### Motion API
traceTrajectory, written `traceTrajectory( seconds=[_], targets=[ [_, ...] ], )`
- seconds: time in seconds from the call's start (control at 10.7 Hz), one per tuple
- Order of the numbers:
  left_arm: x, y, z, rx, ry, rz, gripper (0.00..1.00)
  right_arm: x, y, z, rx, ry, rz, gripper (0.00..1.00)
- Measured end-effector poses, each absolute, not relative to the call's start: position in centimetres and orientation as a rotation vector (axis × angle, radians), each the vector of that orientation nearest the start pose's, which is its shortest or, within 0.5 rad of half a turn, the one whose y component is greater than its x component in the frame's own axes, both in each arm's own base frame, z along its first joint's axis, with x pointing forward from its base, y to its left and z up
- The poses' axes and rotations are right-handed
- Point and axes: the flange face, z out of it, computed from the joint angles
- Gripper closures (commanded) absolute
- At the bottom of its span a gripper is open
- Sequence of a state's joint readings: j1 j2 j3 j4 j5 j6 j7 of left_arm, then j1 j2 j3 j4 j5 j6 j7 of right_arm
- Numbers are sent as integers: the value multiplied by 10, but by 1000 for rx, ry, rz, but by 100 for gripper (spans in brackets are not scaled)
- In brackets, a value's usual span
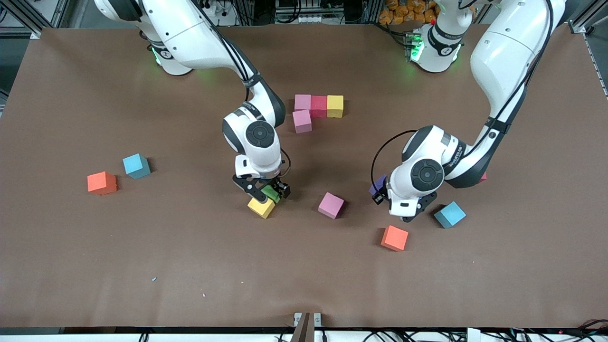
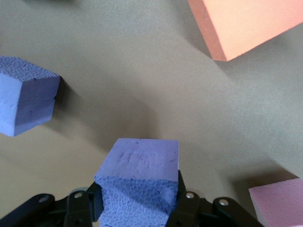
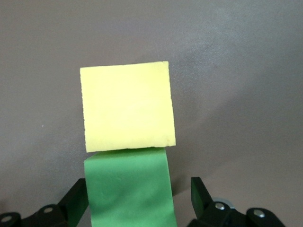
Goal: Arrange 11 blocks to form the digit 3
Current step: 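Grasp the green cube with the right gripper and lift it, then carry the green cube to the row and lower it beside the pink cube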
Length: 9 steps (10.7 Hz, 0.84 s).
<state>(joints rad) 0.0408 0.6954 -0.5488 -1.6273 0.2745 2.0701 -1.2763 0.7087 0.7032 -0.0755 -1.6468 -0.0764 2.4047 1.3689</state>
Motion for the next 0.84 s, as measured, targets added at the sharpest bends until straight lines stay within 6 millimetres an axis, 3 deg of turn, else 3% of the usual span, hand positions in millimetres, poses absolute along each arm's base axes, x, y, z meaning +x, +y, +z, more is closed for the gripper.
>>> traceTrajectory(
  seconds=[0.09, 0.19, 0.28, 0.56, 0.84],
  targets=[
    [613, -274, 248, -2908, -1059, 279, 100, 555, 414, 209, -2974, 1021, -181, 68],
    [613, -274, 248, -2908, -1059, 279, 100, 555, 414, 209, -2974, 1020, -182, 86],
    [613, -274, 248, -2908, -1058, 279, 100, 555, 415, 210, -2974, 1014, -183, 95],
    [613, -274, 248, -2908, -1059, 279, 100, 555, 414, 212, -3025, 920, -169, 100],
    [613, -274, 248, -2908, -1059, 279, 100, 540, 426, 215, -3137, 652, -112, 100]
  ],
)
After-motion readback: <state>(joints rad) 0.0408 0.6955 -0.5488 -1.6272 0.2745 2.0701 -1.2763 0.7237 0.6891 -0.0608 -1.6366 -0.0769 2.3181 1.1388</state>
